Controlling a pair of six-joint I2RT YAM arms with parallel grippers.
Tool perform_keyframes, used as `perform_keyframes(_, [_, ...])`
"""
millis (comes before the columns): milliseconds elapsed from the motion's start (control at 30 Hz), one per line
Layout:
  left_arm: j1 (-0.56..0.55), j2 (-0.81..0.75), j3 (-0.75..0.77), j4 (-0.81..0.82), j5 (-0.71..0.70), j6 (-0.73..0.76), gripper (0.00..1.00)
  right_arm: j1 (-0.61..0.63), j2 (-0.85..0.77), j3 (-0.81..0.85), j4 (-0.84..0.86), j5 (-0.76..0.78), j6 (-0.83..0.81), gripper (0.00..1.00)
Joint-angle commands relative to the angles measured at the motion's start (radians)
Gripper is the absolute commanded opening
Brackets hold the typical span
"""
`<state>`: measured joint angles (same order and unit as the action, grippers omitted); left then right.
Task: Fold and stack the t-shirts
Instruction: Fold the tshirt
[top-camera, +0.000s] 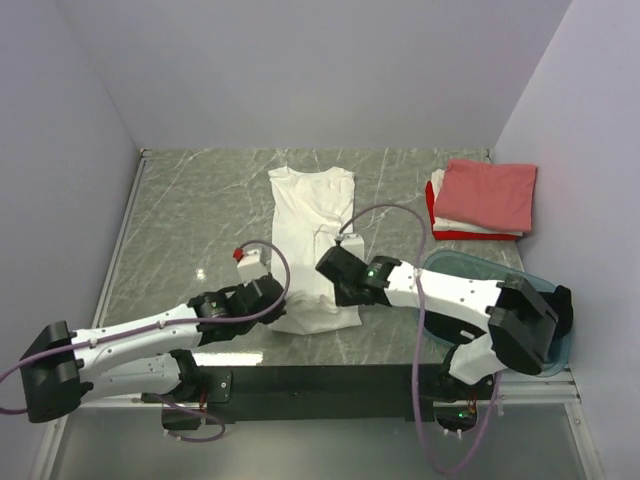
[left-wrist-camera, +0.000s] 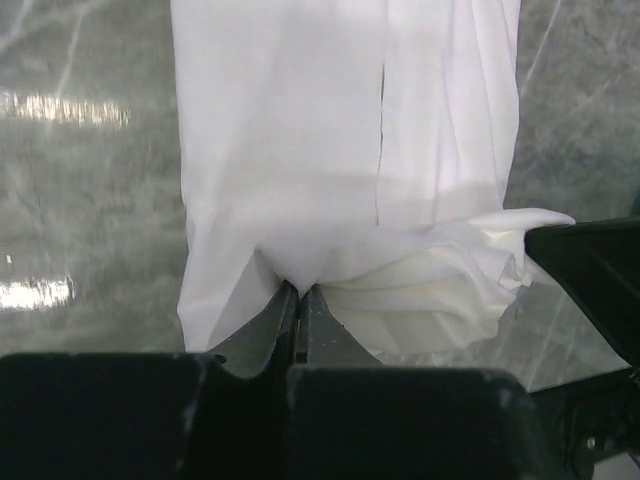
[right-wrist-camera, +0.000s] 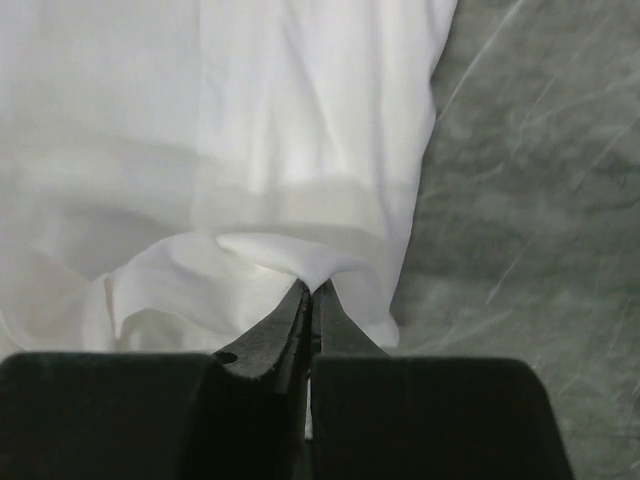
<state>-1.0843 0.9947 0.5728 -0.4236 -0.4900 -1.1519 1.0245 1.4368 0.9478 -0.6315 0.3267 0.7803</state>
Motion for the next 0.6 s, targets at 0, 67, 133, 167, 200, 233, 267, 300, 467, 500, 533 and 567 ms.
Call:
perform_keyframes(0, [0.086,0.065,0.076,0.126,0.036,0.179,0.0,-0.075,0.056,0.086,0.067,0.008,-0.121,0.0])
perform_keyframes(67, [0.153,0.108,0.096,0.157,0.054,0.225,0.0,-0.13,0.104,0.114,0.075,-0.008,-0.16,0.0])
perform_keyframes(133, [0.197,0.14,0.107,0.198,0.07,0.265,0.0,-0.162,0.158,0.163,0.081,-0.017,-0.193,0.0])
perform_keyframes(167, [0.242,0.151,0.11,0.212,0.082,0.279,0.0,-0.188,0.174,0.195,0.084,-0.02,-0.202,0.0])
perform_keyframes(200, [0.262,0.162,0.114,0.224,0.082,0.29,0.0,-0.202,0.189,0.21,0.087,-0.026,-0.219,0.0])
perform_keyframes(233, [0.279,0.186,0.124,0.236,0.082,0.314,0.0,-0.213,0.221,0.227,0.088,-0.037,-0.228,0.0])
perform_keyframes(267, [0.317,0.2,0.13,0.261,0.088,0.326,0.0,-0.228,0.237,0.258,0.087,-0.041,-0.236,0.0])
perform_keyframes(300, [0.334,0.214,0.137,0.276,0.112,0.336,0.0,-0.253,0.252,0.273,0.088,-0.046,-0.243,0.0])
perform_keyframes(467, [0.411,0.318,0.2,0.347,0.169,0.408,0.0,-0.316,0.338,0.362,0.079,-0.07,-0.28,0.0])
perform_keyframes(500, [0.422,0.335,0.214,0.353,0.175,0.415,0.0,-0.325,0.349,0.374,0.081,-0.075,-0.289,0.0])
perform_keyframes(533, [0.431,0.35,0.223,0.358,0.185,0.422,0.0,-0.342,0.367,0.385,0.078,-0.08,-0.292,0.0])
perform_keyframes(567, [0.452,0.376,0.239,0.364,0.191,0.434,0.0,-0.349,0.378,0.407,0.075,-0.081,-0.297,0.0])
